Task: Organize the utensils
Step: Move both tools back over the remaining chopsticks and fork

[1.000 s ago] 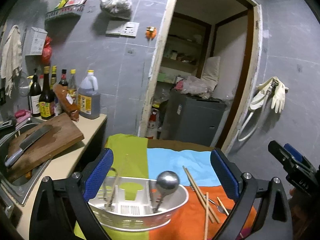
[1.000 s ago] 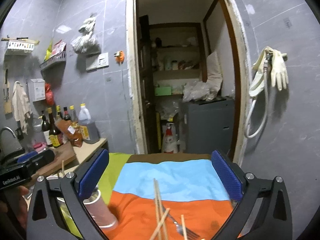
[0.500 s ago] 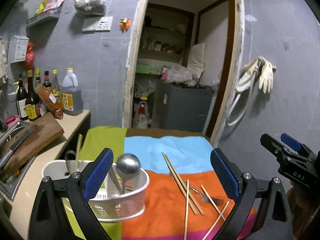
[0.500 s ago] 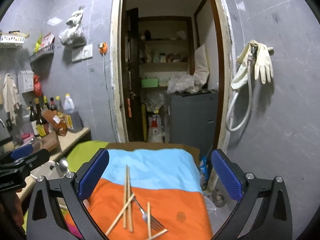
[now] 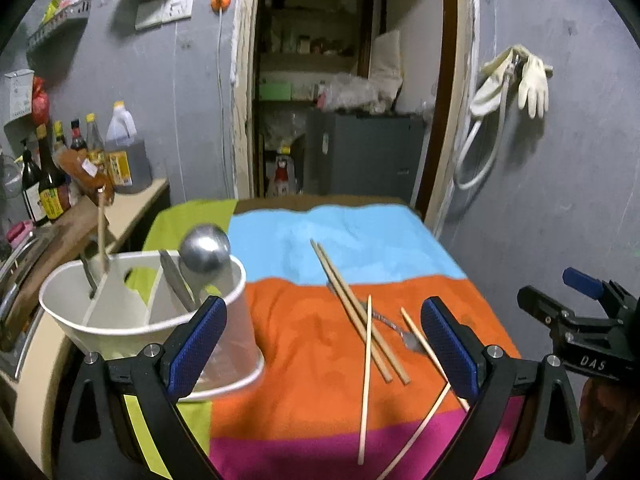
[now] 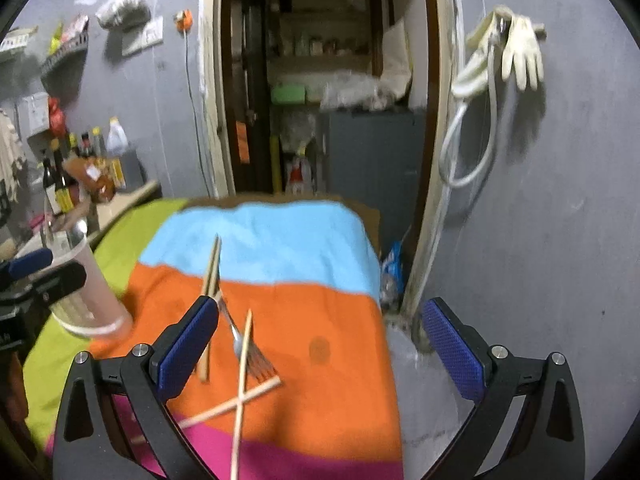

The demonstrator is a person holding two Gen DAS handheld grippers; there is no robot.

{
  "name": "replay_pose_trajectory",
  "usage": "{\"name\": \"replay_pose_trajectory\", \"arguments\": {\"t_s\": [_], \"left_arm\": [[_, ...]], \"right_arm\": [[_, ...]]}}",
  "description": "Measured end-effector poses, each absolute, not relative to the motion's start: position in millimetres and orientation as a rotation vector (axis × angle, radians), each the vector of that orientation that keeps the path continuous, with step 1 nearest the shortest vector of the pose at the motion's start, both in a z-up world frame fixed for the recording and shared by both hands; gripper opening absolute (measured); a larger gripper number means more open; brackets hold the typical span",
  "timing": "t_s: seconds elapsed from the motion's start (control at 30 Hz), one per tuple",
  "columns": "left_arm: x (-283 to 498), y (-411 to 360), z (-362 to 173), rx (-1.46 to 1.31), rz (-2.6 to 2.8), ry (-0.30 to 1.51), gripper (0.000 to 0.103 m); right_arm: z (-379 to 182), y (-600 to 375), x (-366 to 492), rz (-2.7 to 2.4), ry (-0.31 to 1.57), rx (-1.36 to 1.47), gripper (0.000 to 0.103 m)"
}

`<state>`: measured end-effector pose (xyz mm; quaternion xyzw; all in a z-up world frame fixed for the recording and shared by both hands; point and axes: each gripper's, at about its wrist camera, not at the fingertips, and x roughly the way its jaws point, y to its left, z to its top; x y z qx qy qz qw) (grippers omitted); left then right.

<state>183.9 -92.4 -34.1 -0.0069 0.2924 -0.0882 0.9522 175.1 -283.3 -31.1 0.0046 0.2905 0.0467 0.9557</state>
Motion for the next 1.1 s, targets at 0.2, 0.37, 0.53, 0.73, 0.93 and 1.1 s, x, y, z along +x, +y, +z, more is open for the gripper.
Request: {"name": "replay_pose_trajectory", "arguments": {"t_s": [0.2, 0.37, 0.53, 0.73, 0.93, 1.1], "left_arm": [[194, -101, -57, 0.009, -0.177, 0.666, 0.095], [204, -103, -77, 0.023, -0.159, 0.733, 0.093], [215, -104, -91, 0.012, -0.158, 0.786, 0.085], [227, -109, -101, 0.023, -0.185, 0.837, 0.070], [231, -113, -105, 0.027, -0.219, 0.860, 0.065], [235, -115, -111, 0.038, -0.238, 0.885, 0.056]], "right_arm": [[-57, -288, 179, 0.108, 0.700, 0.041, 0.085], [-73, -287, 185, 0.150, 0.787, 0.088, 0.068], [-89, -282, 190, 0.185, 0.874, 0.120, 0.054], [-103, -279, 198, 0.229, 0.953, 0.181, 0.043], [-112, -278, 205, 0.265, 1.003, 0.262, 0.039], [-115, -277, 210, 0.282, 1.022, 0.327, 0.033]]}}
